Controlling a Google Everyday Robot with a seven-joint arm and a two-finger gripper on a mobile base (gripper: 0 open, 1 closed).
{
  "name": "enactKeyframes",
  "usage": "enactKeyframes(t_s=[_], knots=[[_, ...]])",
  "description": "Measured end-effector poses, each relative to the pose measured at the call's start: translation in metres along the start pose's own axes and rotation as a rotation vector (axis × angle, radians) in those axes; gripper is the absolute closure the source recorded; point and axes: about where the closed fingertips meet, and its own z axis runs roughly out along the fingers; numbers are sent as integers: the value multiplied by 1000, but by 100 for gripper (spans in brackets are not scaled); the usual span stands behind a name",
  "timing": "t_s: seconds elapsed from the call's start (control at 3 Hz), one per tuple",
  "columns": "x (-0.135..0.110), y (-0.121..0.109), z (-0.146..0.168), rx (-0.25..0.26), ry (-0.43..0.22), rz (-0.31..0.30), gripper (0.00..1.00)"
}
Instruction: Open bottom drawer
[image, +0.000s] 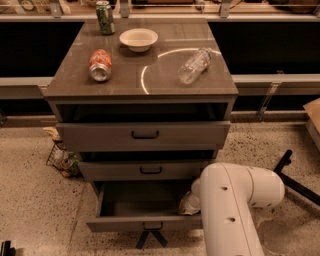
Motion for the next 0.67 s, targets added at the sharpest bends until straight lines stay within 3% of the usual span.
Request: enactKeyframes(t_s=[0.67], knots=[[-5,103,-10,-255,22,75,100]])
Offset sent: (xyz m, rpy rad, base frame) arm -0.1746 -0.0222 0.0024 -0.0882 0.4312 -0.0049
